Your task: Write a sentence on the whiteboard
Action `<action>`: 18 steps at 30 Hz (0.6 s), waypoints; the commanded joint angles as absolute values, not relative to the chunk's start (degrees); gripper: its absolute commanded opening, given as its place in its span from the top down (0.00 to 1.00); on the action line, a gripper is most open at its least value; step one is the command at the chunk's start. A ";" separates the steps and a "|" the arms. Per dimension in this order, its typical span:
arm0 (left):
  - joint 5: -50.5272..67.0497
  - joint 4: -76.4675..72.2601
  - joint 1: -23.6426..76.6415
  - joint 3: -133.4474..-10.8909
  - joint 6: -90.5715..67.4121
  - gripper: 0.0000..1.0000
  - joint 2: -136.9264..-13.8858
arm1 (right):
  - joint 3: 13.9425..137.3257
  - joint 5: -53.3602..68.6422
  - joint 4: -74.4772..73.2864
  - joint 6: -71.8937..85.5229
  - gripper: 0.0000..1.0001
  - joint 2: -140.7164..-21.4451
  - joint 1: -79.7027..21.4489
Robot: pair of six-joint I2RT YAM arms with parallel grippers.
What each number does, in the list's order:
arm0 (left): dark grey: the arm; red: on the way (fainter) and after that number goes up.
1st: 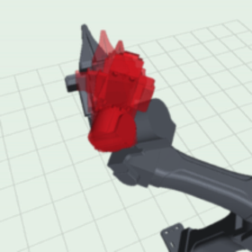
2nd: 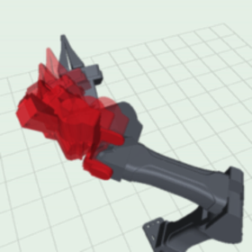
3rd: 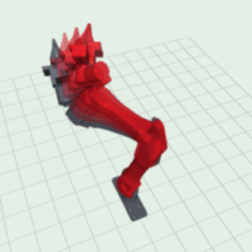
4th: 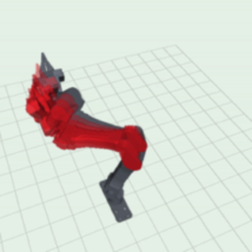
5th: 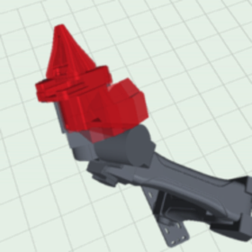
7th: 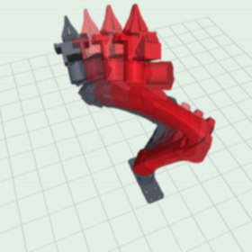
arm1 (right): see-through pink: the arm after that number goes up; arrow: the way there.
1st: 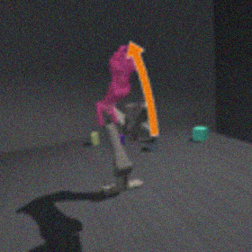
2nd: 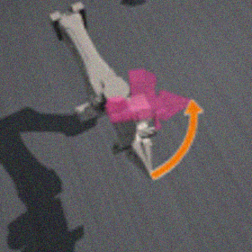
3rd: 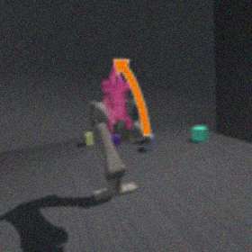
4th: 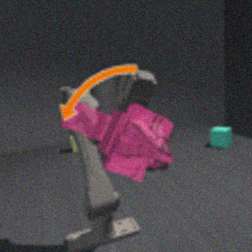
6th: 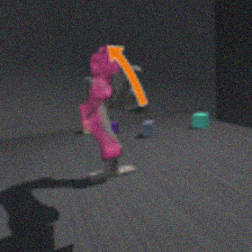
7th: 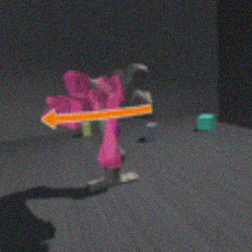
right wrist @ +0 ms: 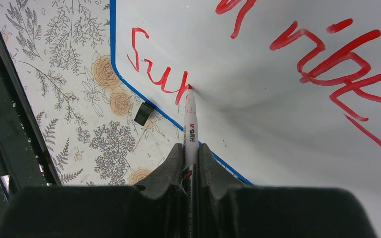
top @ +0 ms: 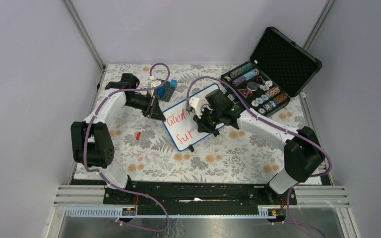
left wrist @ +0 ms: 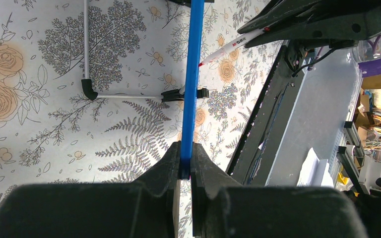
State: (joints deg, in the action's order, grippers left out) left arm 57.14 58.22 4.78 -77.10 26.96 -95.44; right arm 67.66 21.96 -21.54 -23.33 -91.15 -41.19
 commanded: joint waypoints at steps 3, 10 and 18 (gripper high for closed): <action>56.36 57.48 5.32 -77.09 27.33 1.00 -95.12 | 70.92 21.38 -20.56 -22.94 1.00 -91.19 -39.61; 56.58 57.53 5.36 -77.25 27.32 1.00 -95.42 | 70.64 22.65 -21.97 -23.57 1.00 -90.35 -39.04; 56.69 57.55 5.36 -77.19 27.33 1.00 -95.25 | 69.26 25.02 -22.72 -25.63 1.00 -88.36 -38.97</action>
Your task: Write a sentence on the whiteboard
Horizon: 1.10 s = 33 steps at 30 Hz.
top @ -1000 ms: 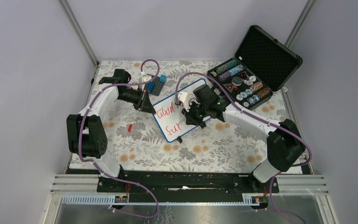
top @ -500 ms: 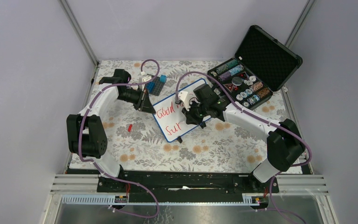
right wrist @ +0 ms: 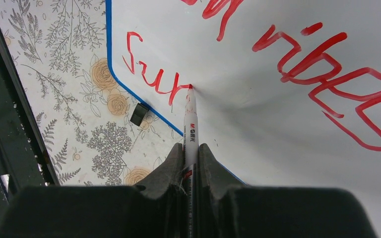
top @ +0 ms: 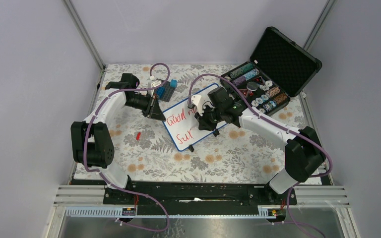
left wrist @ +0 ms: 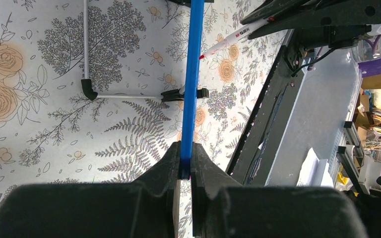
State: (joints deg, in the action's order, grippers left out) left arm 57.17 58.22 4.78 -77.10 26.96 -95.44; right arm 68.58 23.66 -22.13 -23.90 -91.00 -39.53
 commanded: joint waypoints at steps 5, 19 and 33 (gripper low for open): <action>56.49 57.48 5.36 -77.07 27.33 1.00 -95.02 | 69.41 22.99 -21.73 -25.47 1.00 -89.65 -38.95; 56.44 57.49 5.36 -76.95 27.50 1.00 -95.30 | 66.34 20.31 -21.59 -25.75 1.00 -89.71 -38.90; 56.59 57.56 5.44 -77.13 27.42 1.00 -95.53 | 65.69 22.68 -21.10 -24.55 1.00 -89.62 -38.91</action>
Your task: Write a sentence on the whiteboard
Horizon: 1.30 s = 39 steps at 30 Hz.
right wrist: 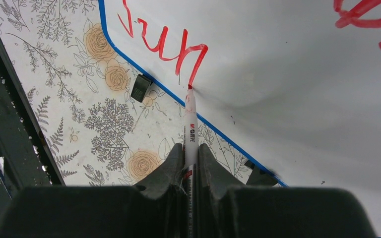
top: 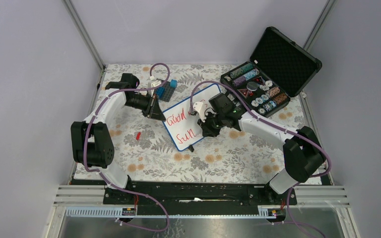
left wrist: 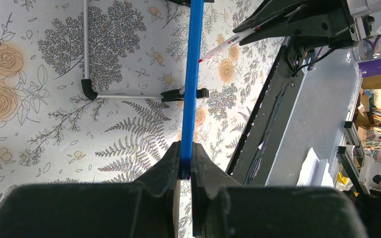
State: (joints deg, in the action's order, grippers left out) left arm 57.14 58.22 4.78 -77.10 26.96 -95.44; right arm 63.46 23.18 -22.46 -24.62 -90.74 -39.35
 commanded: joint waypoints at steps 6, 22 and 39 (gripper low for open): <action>56.22 57.49 5.37 -77.03 27.33 1.00 -95.27 | 68.43 22.59 -20.89 -23.92 1.00 -91.04 -38.84; 56.38 57.51 5.40 -77.31 27.15 1.00 -95.60 | 69.82 22.28 -22.29 -24.67 1.00 -89.64 -36.56; 56.18 57.49 5.97 -77.22 27.33 1.00 -95.42 | 69.11 26.05 -25.44 -26.26 1.00 -86.16 -37.39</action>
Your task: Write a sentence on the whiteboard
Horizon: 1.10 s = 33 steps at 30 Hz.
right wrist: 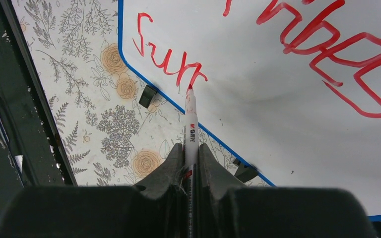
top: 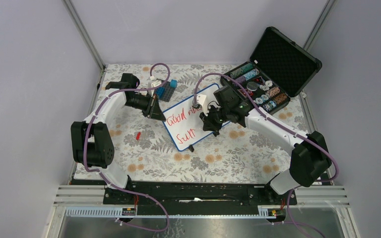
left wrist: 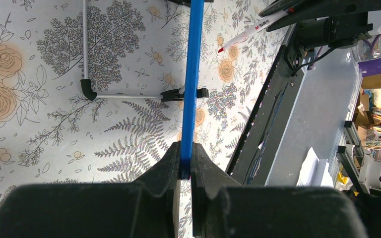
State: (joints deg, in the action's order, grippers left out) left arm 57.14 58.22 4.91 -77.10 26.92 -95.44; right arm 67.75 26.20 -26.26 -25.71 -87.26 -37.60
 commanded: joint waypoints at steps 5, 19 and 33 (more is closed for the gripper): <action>55.68 57.53 5.97 -76.97 27.40 1.00 -94.97 | 70.04 26.23 -24.94 -25.88 1.00 -87.18 -36.63; 55.11 57.56 6.50 -76.69 27.68 1.00 -95.00 | 68.75 25.49 -22.84 -25.52 1.00 -88.24 -36.58; 55.16 57.48 6.50 -76.54 27.86 1.00 -95.05 | 67.47 21.97 -22.38 -25.95 1.00 -88.74 -36.58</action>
